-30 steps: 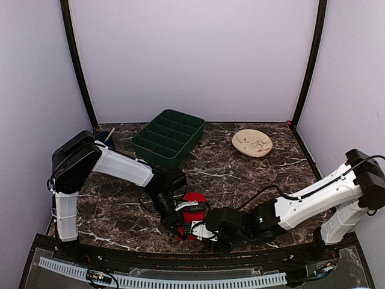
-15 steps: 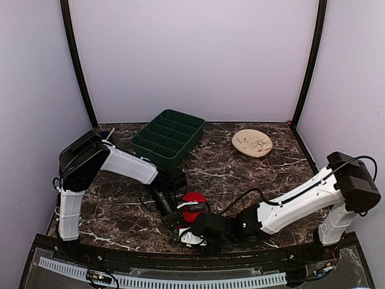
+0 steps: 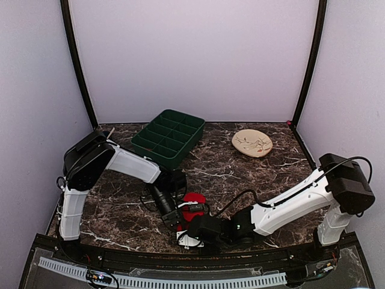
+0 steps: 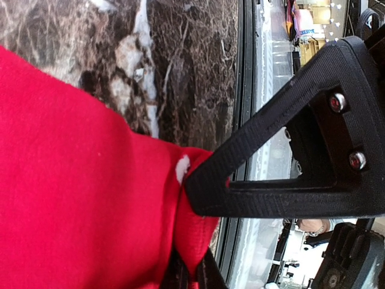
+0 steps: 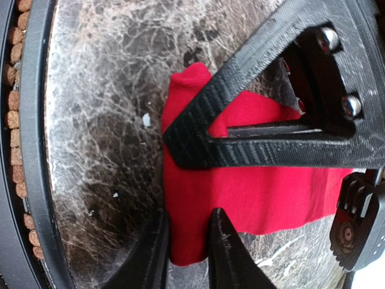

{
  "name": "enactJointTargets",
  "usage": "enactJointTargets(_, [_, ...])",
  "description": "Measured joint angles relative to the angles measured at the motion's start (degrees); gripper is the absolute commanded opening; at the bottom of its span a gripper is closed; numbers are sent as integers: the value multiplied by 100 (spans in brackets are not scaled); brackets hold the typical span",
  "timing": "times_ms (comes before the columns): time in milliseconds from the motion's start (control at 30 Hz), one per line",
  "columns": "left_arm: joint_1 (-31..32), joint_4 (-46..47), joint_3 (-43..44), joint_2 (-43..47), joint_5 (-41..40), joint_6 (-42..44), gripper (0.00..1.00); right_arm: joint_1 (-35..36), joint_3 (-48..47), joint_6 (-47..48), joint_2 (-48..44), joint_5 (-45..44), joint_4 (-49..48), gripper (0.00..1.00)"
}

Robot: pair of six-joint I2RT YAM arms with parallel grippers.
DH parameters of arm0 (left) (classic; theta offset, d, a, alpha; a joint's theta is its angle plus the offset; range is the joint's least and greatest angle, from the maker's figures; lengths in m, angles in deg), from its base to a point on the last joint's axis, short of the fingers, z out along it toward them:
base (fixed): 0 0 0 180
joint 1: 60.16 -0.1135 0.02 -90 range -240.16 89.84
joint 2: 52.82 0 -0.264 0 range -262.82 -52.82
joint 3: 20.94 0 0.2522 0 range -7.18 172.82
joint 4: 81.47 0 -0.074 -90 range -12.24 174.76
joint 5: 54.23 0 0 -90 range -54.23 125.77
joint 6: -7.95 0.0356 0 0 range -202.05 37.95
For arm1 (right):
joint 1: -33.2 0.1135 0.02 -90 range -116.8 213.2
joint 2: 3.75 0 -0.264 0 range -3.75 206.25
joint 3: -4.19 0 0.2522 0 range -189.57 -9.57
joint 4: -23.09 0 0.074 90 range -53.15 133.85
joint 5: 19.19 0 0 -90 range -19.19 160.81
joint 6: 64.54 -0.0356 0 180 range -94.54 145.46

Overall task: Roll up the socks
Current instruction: Roll the sock at the center of the board.

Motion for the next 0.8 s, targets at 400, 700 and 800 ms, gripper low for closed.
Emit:
enactJointTargets(400, [-11, -195, 35, 15, 127, -13, 31, -160, -94, -46, 57, 262, 103, 12])
enactJointTargets(700, [-286, 328, -321, 540, -345, -313, 35, -402, -127, -280, 57, 581, 103, 11])
enactJointTargets(800, [-402, 514, -490, 767, -564, -439, 36, -452, -127, -350, 52, 658, 103, 11])
